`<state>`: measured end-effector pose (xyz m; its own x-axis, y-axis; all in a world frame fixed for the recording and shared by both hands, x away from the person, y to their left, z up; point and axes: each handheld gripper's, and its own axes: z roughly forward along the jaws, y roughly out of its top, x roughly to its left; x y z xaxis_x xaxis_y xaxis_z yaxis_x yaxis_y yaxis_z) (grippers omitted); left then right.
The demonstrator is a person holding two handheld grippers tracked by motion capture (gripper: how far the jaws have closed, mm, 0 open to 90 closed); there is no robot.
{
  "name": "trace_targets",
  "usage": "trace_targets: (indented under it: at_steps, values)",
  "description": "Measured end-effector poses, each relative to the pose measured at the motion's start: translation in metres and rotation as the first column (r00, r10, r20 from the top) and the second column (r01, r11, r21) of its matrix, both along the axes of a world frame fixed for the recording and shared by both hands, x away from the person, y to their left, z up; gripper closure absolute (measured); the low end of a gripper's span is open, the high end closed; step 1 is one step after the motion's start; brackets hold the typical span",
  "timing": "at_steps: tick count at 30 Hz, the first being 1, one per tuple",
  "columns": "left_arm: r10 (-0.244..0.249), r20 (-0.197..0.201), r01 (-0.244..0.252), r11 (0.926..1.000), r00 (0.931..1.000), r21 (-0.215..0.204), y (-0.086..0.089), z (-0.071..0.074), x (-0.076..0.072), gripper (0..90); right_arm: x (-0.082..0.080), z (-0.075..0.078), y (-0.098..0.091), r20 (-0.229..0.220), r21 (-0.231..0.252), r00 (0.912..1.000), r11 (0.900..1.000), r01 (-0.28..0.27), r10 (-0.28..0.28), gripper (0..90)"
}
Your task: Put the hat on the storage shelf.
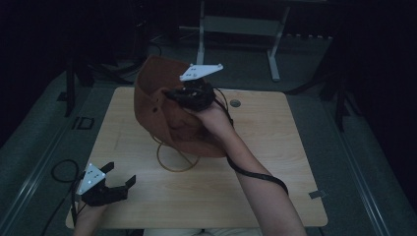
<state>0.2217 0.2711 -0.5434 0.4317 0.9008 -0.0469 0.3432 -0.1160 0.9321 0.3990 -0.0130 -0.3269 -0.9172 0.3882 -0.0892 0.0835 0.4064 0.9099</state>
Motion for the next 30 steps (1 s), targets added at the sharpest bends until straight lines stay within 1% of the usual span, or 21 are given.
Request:
trace_targets:
  at_steps: [2,6,7,11,12,14,15,16,17,20,21,22,23,24,25,30]
  values:
    - [0.000,-0.007,0.000,1.0000,1.0000,-0.004,0.001,-0.001,0.000,7.6,0.000,-0.006,0.005,-0.005,-0.024,1.0000,0.9997,-0.006,0.006,86.5]
    - [0.000,-0.013,0.000,0.9999,0.9999,-0.015,0.002,-0.004,0.001,7.6,0.003,-0.012,0.007,-0.039,-0.015,0.9990,0.9996,-0.023,0.023,84.5]
    - [0.000,-0.010,0.000,0.9999,1.0000,-0.017,0.002,-0.005,0.002,7.6,0.004,-0.013,0.007,-0.051,-0.013,0.9983,0.9995,-0.028,0.027,82.9]
    - [-0.003,-0.017,0.003,0.9999,0.9999,-0.015,0.002,-0.008,0.003,7.6,0.007,-0.016,0.009,-0.075,-0.023,0.9966,0.9991,-0.036,0.034,72.2]
    - [-0.004,-0.019,0.004,0.9999,0.9998,-0.016,0.001,-0.009,0.003,7.6,0.006,-0.019,0.011,-0.074,-0.035,0.9965,0.9985,-0.041,0.039,68.7]
    - [-0.004,-0.026,0.004,0.9999,0.9996,-0.014,0.001,-0.011,0.003,7.6,0.005,-0.020,0.013,-0.063,-0.046,0.9973,0.9981,-0.041,0.038,65.2]
    - [-0.007,-0.028,0.006,0.9998,0.9996,-0.017,0.001,-0.012,0.003,7.6,0.004,-0.019,0.013,-0.070,-0.049,0.9966,0.9978,-0.046,0.042,60.5]
    - [-0.008,-0.028,0.007,0.9998,0.9996,-0.016,0.001,-0.013,0.003,7.6,0.002,-0.016,0.013,-0.068,-0.051,0.9966,0.9974,-0.051,0.047,57.0]
    - [-0.006,-0.030,0.005,0.9999,0.9995,-0.013,0.001,-0.013,0.003,7.6,0.001,-0.014,0.011,-0.057,-0.050,0.9974,0.9976,-0.047,0.045,54.8]
    - [-0.003,-0.028,0.003,0.9997,0.9996,-0.025,0.001,-0.013,0.004,7.6,0.000,-0.009,0.006,-0.075,-0.040,0.9956,0.9974,-0.059,0.056,47.5]
    - [-0.003,-0.027,0.002,0.9997,0.9996,-0.026,0.002,-0.013,0.004,7.6,0.000,-0.008,0.005,-0.086,-0.033,0.9946,0.9976,-0.060,0.057,45.3]
    - [-0.002,-0.026,0.001,0.9996,0.9997,-0.029,0.002,-0.013,0.003,7.6,0.001,-0.006,0.002,-0.106,-0.018,0.9920,0.9973,-0.072,0.069,44.7]
    - [-0.001,-0.028,0.001,0.9996,0.9996,-0.029,0.002,-0.014,0.003,7.6,0.000,-0.005,0.000,-0.118,-0.008,0.9907,0.9975,-0.070,0.068,43.8]
    - [0.000,-0.027,-0.001,0.9996,0.9996,-0.028,0.002,-0.014,0.003,7.6,0.000,-0.004,-0.003,-0.120,-0.002,0.9905,0.9977,-0.068,0.067,40.9]
    - [0.003,-0.027,-0.004,0.9996,0.9996,-0.028,0.002,-0.014,0.003,7.6,-0.001,-0.002,-0.007,-0.110,0.010,0.9919,0.9980,-0.063,0.063,40.0]
    - [0.004,-0.023,-0.005,0.9994,0.9997,-0.035,0.003,-0.014,0.004,7.6,-0.001,0.000,-0.022,-0.113,0.041,0.9925,0.9982,-0.043,0.048,36.1]
